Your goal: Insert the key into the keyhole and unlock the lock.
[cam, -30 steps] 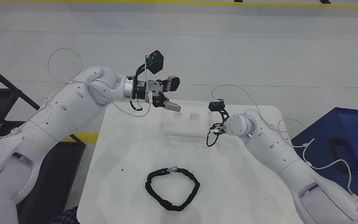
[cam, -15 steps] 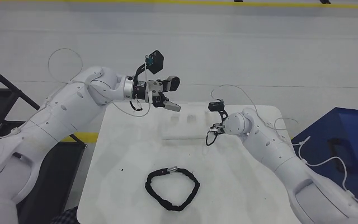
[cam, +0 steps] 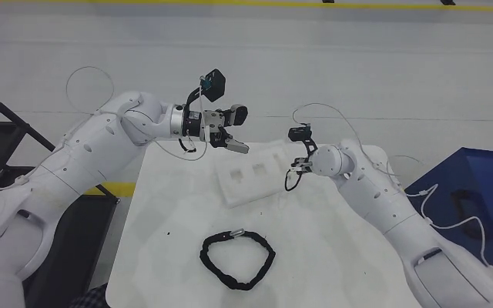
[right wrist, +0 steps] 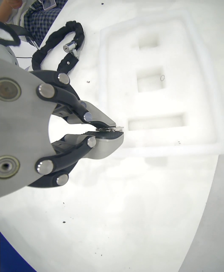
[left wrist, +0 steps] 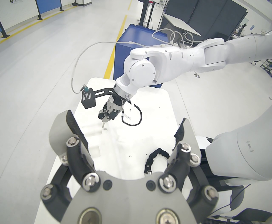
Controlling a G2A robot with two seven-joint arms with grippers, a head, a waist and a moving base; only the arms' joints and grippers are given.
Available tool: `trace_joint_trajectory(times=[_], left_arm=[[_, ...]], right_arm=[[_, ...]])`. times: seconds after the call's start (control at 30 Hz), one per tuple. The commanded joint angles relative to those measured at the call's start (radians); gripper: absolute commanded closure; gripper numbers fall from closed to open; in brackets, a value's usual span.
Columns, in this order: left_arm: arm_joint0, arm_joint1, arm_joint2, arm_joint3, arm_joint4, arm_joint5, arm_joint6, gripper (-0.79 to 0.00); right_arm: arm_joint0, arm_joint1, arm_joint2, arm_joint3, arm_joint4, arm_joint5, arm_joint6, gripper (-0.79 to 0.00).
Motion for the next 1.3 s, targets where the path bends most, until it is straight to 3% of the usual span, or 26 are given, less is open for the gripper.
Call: trace_joint_trajectory(times=[0.0,0.37,0.77,0.97,1.27], left_arm=[[0.0,0.0,0.0,0.0,0.0,0.0,0.0,-0.785],[0.0,0.0,0.0,0.0,0.0,0.0,0.0,-0.785],[0.0,0.0,0.0,0.0,0.0,0.0,0.0,-0.785],[0.0,0.0,0.0,0.0,0.0,0.0,0.0,-0.785],[0.0,0.0,0.0,0.0,0.0,0.0,0.0,-0.785]], right_arm=[[-0.016,0.013,0.038,-0.035,0.029,-0.029,0.022,0.0],[-0.165,0.109,0.311,-0.322,0.178,-0.178,0.217,0.0],[-0.342,0.186,0.613,-0.662,0.261,-0.175,0.314,0.0],[-0.401,0.202,0.694,-0.773,0.32,-0.17,0.297,0.0],[-0.435,0.211,0.735,-0.8,0.343,-0.174,0.276,0.0]])
